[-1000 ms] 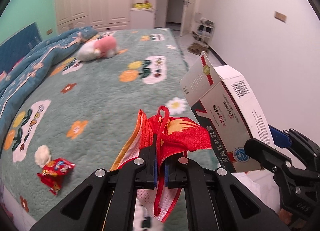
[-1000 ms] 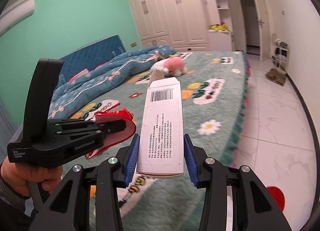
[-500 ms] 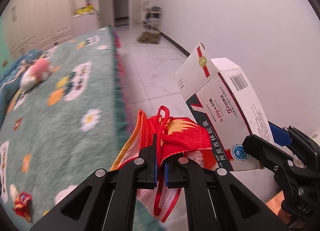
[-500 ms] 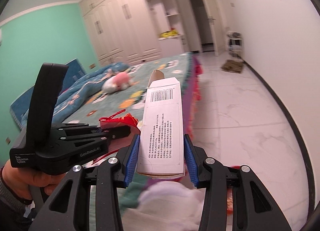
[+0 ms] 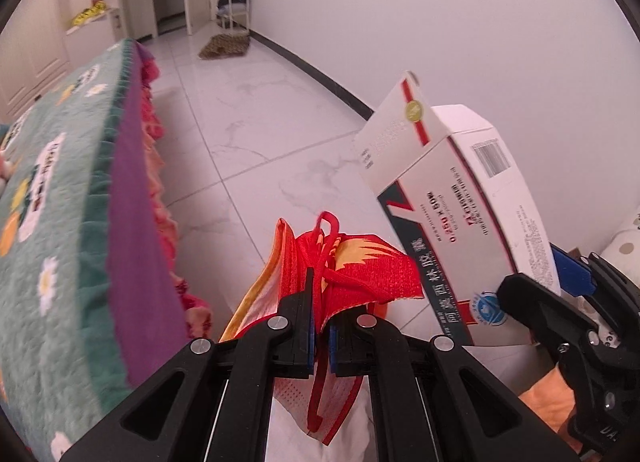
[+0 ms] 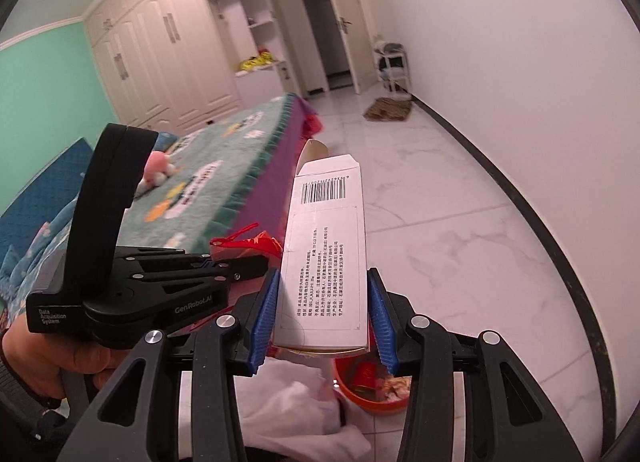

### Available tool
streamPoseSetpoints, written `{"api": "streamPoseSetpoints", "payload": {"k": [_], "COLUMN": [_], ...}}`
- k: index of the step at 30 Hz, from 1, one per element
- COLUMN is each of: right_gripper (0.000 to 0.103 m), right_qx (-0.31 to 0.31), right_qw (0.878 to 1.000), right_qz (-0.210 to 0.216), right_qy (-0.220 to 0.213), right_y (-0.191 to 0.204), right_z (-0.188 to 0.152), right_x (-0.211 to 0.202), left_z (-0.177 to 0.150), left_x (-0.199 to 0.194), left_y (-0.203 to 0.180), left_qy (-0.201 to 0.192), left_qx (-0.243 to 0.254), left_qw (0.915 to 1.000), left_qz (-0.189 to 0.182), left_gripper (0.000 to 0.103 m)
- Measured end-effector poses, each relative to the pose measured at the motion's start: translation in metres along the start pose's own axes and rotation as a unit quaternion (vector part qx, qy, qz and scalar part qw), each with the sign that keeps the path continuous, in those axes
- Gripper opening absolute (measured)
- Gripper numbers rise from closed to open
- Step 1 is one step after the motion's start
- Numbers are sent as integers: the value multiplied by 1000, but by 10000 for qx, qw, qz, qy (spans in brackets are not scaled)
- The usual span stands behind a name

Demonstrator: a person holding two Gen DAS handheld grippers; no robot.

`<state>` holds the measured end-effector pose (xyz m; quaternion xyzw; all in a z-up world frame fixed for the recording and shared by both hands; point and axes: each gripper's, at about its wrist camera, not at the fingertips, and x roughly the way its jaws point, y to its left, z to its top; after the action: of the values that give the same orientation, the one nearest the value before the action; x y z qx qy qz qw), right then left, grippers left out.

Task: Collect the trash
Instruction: 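Carry the mask and white box with both tools to the orange bucket, then open left tool to drop the mask while right tool drops the box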

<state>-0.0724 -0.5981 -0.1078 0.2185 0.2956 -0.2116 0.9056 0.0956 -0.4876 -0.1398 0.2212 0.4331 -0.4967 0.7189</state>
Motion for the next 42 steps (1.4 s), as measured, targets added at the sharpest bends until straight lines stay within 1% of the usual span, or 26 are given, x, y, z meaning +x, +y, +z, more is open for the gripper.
{"api": "streamPoseSetpoints", "payload": {"k": [4,9,13,19,21,22,23,24,25,28,31,34,40,42], "right_gripper": [43,43,43,43,43,43,43,43,43,43,43,43,43,43], "right_qx": [140,265,381,499,522,545,556,566,573,598,600,608,566,560], "right_qw": [9997,9987,9975,9960,9956,9954,9952,9951,9950,9947,9944,9942,9946,9948], "right_qz": [-165,-372,-492,-579,-608,-619,-626,-628,-636,-640,-639,-631,-583,-554], "right_qy": [117,214,340,453,482,497,504,509,514,543,583,624,639,651], "right_y": [-22,-39,-55,-63,-66,-68,-68,-68,-69,-70,-71,-70,-65,-69], "right_z": [-4,-6,-9,-11,-11,-12,-13,-14,-14,-16,-17,-18,-16,-18], "right_x": [15,34,50,67,73,76,77,78,80,84,87,90,93,94], "left_z": [6,8,5,1,-1,0,0,-1,-1,-2,-3,-4,-7,-7], "left_x": [32,70,96,129,134,135,137,139,140,144,146,145,147,147], "left_y": [-8,-9,-14,-18,-21,-19,-20,-21,-21,-23,-22,-22,-21,-21], "left_qy": [232,540,756,1085,1125,1126,1157,1176,1184,1217,1265,1285,1349,1347], "left_qx": [-3,-68,-104,-145,-161,-168,-175,-182,-165,-61,-87,-92,-72,-51], "left_qw": [9996,9980,9964,9930,9926,9926,9921,9918,9917,9919,9915,9913,9906,9906], "left_qz": [-133,-318,-369,-442,-429,-432,-445,-458,-467,-352,-285,-272,-219,-234], "left_gripper": [6,6,6,6,12,19,32,38,42,42,42,51,59,60]}}
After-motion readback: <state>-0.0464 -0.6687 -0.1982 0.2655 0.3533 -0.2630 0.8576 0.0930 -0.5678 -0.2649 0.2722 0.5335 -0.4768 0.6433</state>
